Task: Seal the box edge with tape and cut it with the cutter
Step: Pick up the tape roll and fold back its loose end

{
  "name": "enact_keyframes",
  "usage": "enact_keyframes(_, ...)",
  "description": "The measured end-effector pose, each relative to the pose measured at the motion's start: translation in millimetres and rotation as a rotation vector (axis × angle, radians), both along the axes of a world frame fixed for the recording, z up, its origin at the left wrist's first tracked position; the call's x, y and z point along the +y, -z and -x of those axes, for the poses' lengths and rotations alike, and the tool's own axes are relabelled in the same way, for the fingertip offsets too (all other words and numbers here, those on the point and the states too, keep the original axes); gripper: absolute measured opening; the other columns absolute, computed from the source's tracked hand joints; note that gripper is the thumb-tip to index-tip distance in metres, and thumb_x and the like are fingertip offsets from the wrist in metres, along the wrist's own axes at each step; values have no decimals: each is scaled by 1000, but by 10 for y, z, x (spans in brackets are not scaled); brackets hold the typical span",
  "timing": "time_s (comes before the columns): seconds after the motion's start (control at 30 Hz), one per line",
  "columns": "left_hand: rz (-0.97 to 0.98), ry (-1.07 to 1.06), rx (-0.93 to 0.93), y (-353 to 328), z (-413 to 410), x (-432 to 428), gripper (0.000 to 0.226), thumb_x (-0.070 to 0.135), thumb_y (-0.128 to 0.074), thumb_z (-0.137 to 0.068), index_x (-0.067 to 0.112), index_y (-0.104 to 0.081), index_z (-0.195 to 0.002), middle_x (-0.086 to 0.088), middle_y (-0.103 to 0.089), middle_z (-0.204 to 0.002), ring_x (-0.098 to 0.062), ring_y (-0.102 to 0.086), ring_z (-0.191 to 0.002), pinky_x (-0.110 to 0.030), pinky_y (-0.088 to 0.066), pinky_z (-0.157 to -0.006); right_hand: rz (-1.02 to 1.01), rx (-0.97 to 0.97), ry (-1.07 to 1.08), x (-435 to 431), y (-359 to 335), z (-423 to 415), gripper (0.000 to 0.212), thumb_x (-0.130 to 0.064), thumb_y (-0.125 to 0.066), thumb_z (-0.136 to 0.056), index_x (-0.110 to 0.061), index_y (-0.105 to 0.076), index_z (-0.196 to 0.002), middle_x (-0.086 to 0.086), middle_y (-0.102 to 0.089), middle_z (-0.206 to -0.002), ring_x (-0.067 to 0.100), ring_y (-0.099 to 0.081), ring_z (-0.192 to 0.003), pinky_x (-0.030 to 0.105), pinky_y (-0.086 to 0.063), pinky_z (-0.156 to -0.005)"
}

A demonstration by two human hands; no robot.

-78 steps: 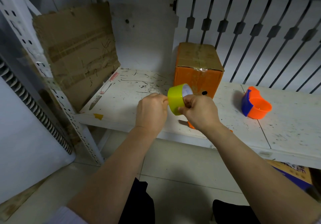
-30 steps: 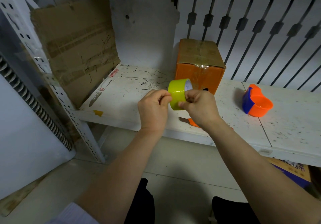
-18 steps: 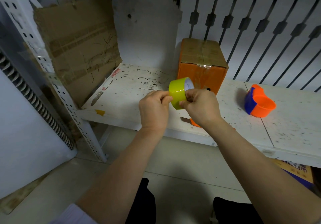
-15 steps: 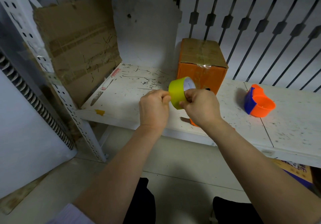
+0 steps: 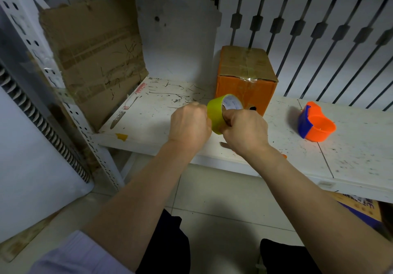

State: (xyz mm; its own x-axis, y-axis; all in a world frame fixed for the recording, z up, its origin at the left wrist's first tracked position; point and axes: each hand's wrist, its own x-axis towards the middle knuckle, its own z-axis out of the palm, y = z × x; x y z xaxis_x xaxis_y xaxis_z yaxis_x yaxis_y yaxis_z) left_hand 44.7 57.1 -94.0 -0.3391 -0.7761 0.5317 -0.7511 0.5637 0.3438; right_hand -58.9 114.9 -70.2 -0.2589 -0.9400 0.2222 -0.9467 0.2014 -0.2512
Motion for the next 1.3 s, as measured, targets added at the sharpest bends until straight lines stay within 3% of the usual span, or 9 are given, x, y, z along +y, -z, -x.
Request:
enact_keyframes(0.27, 7, 1, -25, 20, 6, 24, 11, 8, -54, -78, -1, -60, -75, -19, -61, -83, -36, -56, -71, -32, -32, -57, 2, 36, 14, 22, 7, -23, 15, -19, -54, -85, -15, -66, -94, 5, -56, -77, 23, -51, -76, 30, -38, -63)
enact_keyframes(0.4, 16, 29, -8, 80, 22, 47, 8, 6, -58, -72, -1, -59, -69, -19, -61, -74, -37, -56, -63, -30, -32, -53, -4, 20, 19, 11, 17, -18, 17, -19, -55, -84, -14, -67, -96, 10, -68, -91, 27, -58, -85, 30, -35, -63)
enact_keyframes(0.57, 6, 27, 198, 189, -3, 49, 8, 10, -54, -66, 5, -57, -60, -12, -59, -61, -31, -53, -52, -29, -39, -47, -20, -83, 45, -38, 110, 70, 14, -14, -55, -81, -12, -68, -86, 11, -69, -86, 28, -60, -80, 30, -44, -61)
enact_keyframes(0.63, -78, 14, 383, 172, -21, 41, 4, 9, -58, -72, 6, -60, -71, -10, -63, -73, -26, -56, -59, -33, -47, -54, -33, -164, 51, -57, 151, 131, 14, -15, -57, -81, -11, -70, -85, 12, -68, -82, 28, -61, -78, 31, -45, -60)
enact_keyframes(0.7, -220, 7, 506, 131, -34, 27, 18, 12, -63, -75, 8, -60, -93, -8, -60, -97, -22, -59, -69, -32, -48, -64, -31, -251, 56, -69, 175, 167, 13, -18, -61, -81, -10, -71, -82, 12, -68, -79, 28, -60, -75, 32, -46, -60)
enact_keyframes(0.8, -359, 86, 521, 130, -18, 38, 35, 16, -69, -75, 12, -63, -109, -7, -54, -113, -18, -62, -78, -30, -52, -74, 8, -357, 55, -81, 183, 179, 15, -21, -65, -80, -8, -72, -80, 15, -71, -82, 29, -64, -77, 39, -55, -69)
enact_keyframes(1.03, -259, 18, 637, 185, 38, 71, 14, 8, -76, -67, 8, -74, -81, -10, -71, -84, -21, -64, -75, -35, -54, -75, 52, -468, 42, -63, 148, 133, 14, -22, -68, -80, -12, -74, -86, 14, -73, -89, 28, -66, -85, 44, -55, -80)
enact_keyframes(1.17, -203, 11, 605, 188, 57, 72, 5, 7, -74, -70, 8, -72, -75, -9, -68, -87, -20, -63, -78, -32, -53, -71, 53, -462, 35, -72, 166, 135, 14, -24, -68, -79, -10, -72, -79, 15, -72, -83, 28, -65, -79, 43, -56, -75)
enact_keyframes(1.3, -79, 44, 388, 189, 63, 79, 6, 2, -61, -78, 6, -63, -75, -8, -66, -101, -25, -56, -95, -34, -46, -72, 30, -628, -26, -81, 234, 153, 30, -29, -69, -74, 1, -66, -75, 26, -68, -80, 41, -67, -76, 57, -56, -70)
